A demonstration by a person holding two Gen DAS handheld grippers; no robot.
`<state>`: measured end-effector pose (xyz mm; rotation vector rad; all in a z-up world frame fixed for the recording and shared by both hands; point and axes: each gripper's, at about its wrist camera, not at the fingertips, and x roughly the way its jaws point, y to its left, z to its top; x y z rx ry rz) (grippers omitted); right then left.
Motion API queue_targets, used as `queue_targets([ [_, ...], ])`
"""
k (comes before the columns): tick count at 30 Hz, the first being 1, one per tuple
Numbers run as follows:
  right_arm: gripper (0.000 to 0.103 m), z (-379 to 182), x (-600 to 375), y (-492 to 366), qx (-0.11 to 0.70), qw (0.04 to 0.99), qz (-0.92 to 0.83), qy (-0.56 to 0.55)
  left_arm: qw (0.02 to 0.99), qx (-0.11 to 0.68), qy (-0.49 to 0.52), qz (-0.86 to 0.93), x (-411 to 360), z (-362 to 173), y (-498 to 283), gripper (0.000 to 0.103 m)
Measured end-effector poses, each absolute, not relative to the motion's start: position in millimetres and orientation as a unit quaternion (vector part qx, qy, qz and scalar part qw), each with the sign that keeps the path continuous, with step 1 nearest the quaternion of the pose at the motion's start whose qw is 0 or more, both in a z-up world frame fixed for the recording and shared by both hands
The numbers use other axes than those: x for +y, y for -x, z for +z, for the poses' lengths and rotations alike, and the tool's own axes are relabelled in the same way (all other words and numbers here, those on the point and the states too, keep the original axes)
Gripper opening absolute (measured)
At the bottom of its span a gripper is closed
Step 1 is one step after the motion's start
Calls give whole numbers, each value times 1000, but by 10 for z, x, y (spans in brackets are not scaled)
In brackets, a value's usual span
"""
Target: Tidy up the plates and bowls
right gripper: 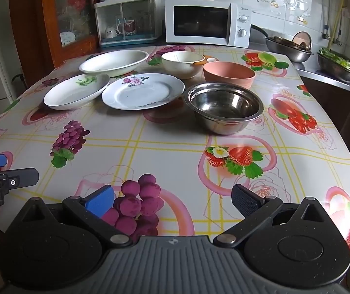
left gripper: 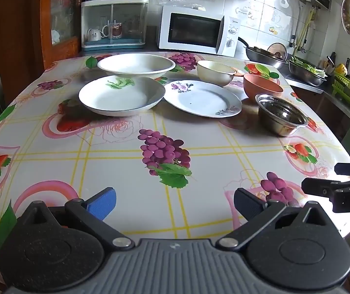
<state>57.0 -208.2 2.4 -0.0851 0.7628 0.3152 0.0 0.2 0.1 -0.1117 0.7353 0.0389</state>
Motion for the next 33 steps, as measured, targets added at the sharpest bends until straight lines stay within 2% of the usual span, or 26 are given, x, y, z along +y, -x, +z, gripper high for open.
queue_targets([
  [33, 103, -24, -2050, -558, 375, 912, 159, 42, 929, 366, 59, 18, -1, -84, 12, 103],
])
